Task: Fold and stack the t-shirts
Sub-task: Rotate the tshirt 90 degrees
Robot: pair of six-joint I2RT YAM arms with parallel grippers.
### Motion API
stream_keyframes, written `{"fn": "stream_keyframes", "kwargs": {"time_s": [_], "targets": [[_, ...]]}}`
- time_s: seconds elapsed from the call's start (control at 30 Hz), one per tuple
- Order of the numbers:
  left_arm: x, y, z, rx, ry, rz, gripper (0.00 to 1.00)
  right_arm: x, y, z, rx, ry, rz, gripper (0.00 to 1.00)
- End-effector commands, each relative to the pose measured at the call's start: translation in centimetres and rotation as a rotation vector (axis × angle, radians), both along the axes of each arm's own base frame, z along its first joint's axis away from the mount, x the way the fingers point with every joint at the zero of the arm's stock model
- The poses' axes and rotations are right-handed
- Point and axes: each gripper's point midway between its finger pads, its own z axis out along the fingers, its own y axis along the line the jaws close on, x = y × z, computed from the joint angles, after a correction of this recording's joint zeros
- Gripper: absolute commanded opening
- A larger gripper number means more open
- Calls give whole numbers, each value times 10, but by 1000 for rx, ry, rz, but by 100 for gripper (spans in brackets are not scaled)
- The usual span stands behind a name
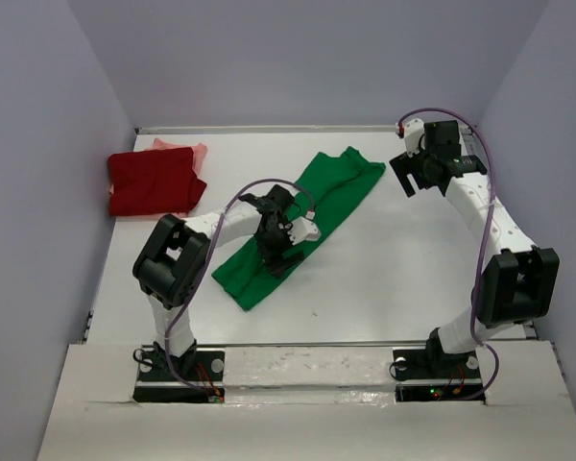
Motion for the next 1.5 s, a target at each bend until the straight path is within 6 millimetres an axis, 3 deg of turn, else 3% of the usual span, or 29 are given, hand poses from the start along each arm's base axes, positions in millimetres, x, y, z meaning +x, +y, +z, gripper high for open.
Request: {"fn": "stream_keyframes", "kwargs": {"time_s": [0.0, 0.13, 0.23, 0.43, 0.47, 0.63, 0.77, 0.87, 1.0, 1.07, 1.13, 1.23, 1.33, 1.47], "targets": [[-86, -3, -18, 31, 274, -126, 99, 3, 2, 13, 18, -44, -7, 89], [-124, -19, -10, 20, 355, -230, 99, 7, 3, 17, 25, -55, -12, 89], [-135, -35, -6, 22, 347, -291, 99, 6, 5, 19, 37, -58, -10, 89], [-140, -85, 0, -17, 350, -358, 99, -2, 5, 16, 43, -50, -7, 89], [-141, -102, 6, -37, 326, -393, 99, -3, 6, 18, 46, -54, -7, 89], [-146, -149, 0, -48, 312, -459, 99, -8, 7, 19, 53, -49, 1, 89], [-138, -190, 8, -95, 270, -485, 99, -12, 7, 19, 53, -45, 6, 89], [-135, -209, 11, -119, 268, -489, 99, -13, 7, 16, 53, -35, 10, 89], [-130, -216, 16, -120, 246, -488, 99, -15, 11, 10, 67, -17, 19, 89], [-124, -212, 30, -123, 212, -495, 99, -15, 13, 8, 76, -7, 29, 89], [-125, -205, 59, -153, 211, -514, 99, -12, 16, 6, 84, -4, 38, 89], [-105, -198, 115, -243, 185, -504, 99, -7, 18, 2, 94, 9, 44, 89], [-67, -187, 170, -330, 81, -432, 99, 1, 27, 0, 132, 16, 64, 88], [-19, -153, 213, -381, -46, -309, 99, 20, 43, 2, 196, 15, 105, 88]]}}
